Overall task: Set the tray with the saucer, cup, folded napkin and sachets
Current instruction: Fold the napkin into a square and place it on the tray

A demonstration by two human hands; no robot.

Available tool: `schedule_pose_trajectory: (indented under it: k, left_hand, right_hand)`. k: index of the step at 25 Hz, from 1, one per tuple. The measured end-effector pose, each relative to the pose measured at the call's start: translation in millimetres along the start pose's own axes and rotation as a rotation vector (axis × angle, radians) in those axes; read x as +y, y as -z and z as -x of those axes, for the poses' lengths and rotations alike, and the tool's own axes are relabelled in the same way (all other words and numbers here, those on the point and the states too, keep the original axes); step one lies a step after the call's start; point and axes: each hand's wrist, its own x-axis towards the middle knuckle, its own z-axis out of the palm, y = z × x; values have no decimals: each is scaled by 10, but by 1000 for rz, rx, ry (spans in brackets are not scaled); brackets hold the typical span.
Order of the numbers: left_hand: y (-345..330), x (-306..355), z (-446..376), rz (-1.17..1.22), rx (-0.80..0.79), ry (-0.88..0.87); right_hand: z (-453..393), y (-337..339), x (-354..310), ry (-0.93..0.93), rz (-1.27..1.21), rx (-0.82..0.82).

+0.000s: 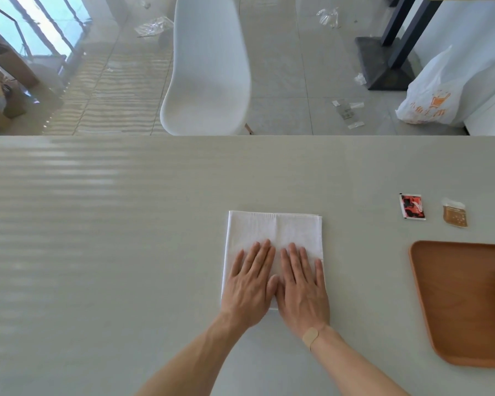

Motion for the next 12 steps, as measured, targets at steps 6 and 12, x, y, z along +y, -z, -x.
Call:
schedule_pose_trajectory:
  k: [6, 12]
  left_hand:
    - [37, -436, 182, -58, -7, -6]
    - [98, -631, 290, -46, -18, 5]
  right_hand:
    - [64, 62, 264, -75, 13, -11]
    - [202, 150, 551, -139, 14, -59]
